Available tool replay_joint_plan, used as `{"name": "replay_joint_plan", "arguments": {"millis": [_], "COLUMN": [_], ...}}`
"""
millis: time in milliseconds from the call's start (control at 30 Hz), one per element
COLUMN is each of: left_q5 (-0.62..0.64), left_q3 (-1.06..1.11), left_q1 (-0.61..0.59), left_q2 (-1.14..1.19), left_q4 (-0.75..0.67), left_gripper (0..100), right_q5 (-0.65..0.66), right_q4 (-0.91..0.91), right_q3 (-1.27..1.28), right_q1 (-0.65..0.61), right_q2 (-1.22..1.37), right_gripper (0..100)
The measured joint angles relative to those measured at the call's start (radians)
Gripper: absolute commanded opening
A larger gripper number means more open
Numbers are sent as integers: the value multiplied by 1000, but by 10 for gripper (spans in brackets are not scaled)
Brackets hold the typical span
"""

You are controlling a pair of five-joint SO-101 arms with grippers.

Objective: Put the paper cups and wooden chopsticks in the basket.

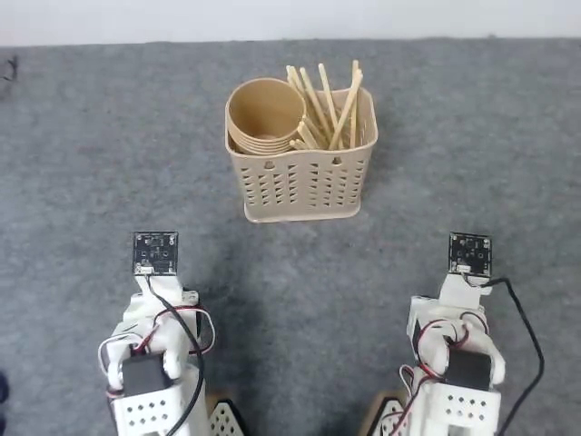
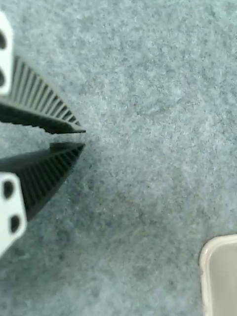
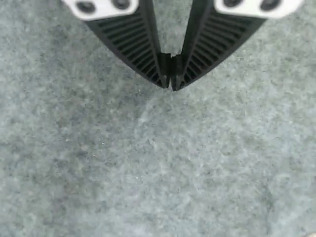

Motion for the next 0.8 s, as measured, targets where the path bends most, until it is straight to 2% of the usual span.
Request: {"name": "replay_joint_plan", "arguments": {"millis": [200,400,600,800], "left_q5": [0,0,0,0], "left_q3": [0,0,0,0], "left_q1": [2,80,86,9], "left_q2": [0,0,0,0], "left_q4": [0,0,0,0], "left_gripper": [11,11,11,13], "right_q5": [0,0,0,0], "right_q4": [0,0,0,0], "right_q3": [0,0,0,0], "right_q1": [0,0,-2,-192], "right_q2": [0,0,0,0], "right_gripper": [9,7,7,7]}}
